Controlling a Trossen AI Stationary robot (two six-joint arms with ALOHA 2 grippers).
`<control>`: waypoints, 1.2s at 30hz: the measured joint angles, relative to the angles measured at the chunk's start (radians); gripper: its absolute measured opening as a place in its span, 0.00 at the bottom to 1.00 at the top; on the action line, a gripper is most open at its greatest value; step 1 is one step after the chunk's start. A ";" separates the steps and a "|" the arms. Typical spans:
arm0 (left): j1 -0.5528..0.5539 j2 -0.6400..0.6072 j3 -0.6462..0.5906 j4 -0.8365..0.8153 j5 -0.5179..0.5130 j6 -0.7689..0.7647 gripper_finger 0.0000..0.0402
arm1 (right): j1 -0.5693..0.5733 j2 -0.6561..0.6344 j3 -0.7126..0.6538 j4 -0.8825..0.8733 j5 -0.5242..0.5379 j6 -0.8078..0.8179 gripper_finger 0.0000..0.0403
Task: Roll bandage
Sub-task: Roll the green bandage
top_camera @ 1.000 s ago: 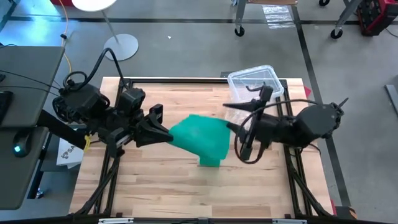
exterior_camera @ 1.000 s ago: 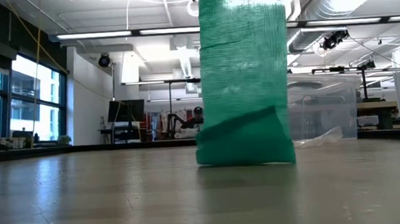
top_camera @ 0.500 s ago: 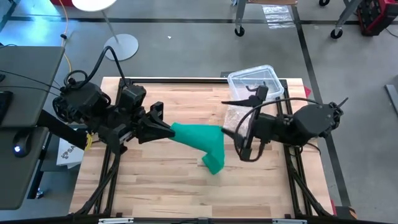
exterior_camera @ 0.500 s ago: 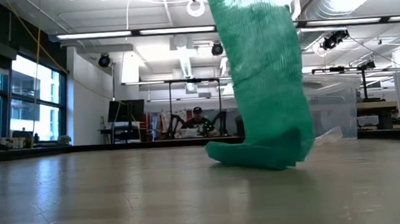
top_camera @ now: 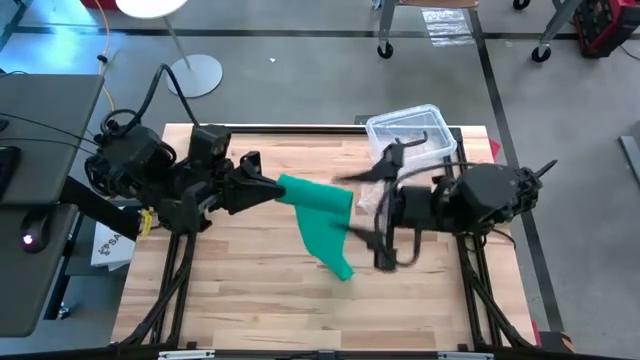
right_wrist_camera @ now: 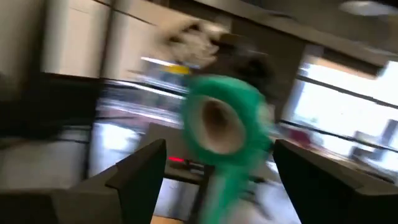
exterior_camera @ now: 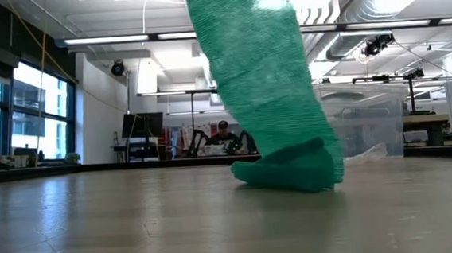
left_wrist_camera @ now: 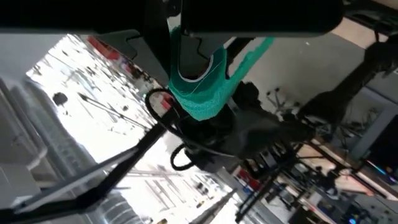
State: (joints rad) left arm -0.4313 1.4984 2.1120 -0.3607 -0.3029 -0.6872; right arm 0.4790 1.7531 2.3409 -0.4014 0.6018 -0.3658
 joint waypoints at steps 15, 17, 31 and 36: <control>0.000 -0.010 0.000 0.015 -0.051 0.009 0.02 | -0.052 0.085 0.001 0.112 -0.051 0.085 0.72; 0.000 -0.007 0.000 0.017 -0.047 0.008 0.02 | -0.060 0.102 0.001 0.141 -0.051 0.070 0.71; -0.009 0.006 0.000 0.019 0.008 -0.027 0.02 | -0.112 0.125 0.001 0.222 -0.026 0.034 0.03; -0.008 0.025 0.000 0.051 0.090 -0.063 0.02 | -0.135 0.125 0.001 0.175 0.012 0.044 0.03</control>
State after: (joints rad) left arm -0.4397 1.5235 2.1117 -0.3094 -0.2134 -0.7501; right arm 0.3440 1.8782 2.3417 -0.2266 0.6136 -0.3216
